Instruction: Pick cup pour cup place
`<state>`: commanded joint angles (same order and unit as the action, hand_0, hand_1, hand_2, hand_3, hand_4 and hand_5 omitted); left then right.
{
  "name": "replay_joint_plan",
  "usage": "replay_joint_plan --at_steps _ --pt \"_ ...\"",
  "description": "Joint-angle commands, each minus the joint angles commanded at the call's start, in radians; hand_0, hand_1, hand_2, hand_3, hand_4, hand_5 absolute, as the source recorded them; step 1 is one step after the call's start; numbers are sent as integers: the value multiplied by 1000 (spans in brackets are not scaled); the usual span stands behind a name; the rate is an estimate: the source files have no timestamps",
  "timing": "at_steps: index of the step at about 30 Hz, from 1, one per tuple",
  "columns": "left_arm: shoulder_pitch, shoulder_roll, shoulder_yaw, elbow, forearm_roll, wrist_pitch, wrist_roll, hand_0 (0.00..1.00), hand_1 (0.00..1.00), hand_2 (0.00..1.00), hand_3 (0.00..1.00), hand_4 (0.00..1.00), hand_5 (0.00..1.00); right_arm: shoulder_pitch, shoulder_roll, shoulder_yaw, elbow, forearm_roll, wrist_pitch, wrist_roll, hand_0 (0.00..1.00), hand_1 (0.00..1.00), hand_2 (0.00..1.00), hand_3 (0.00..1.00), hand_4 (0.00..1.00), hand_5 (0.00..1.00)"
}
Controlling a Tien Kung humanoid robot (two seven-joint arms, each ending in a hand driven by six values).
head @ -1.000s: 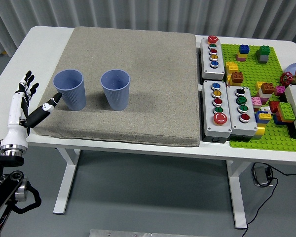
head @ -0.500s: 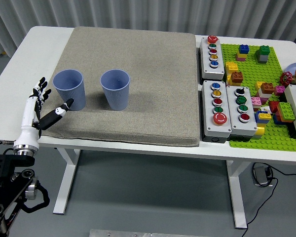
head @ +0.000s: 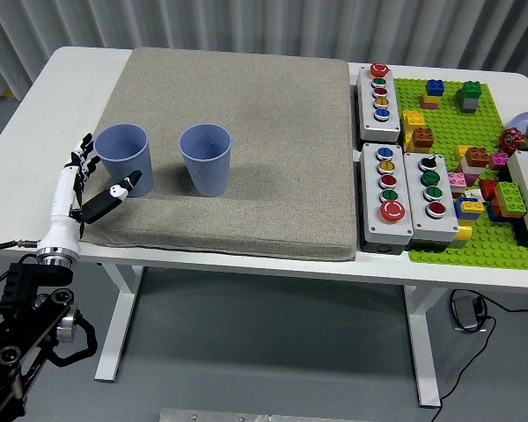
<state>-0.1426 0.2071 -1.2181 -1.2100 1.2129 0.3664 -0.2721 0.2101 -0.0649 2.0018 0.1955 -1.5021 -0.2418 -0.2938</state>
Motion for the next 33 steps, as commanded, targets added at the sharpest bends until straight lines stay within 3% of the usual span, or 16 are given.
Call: replay_joint_plan --at_steps 9,21,33 --pt "-2 9 11 11 -4 5 0 924 918 998 998 929 330 -4 -1 -7 -1 6 -3 3 675 601 567 578 2 68" --pt "-25 -7 32 43 -12 9 0 921 916 998 998 921 327 -4 -1 -11 0 11 -7 3 674 601 565 578 2 67" --pt "-103 20 84 109 -49 5 5 921 916 998 998 914 338 7 -3 -18 -1 25 -10 4 675 600 565 578 2 60"
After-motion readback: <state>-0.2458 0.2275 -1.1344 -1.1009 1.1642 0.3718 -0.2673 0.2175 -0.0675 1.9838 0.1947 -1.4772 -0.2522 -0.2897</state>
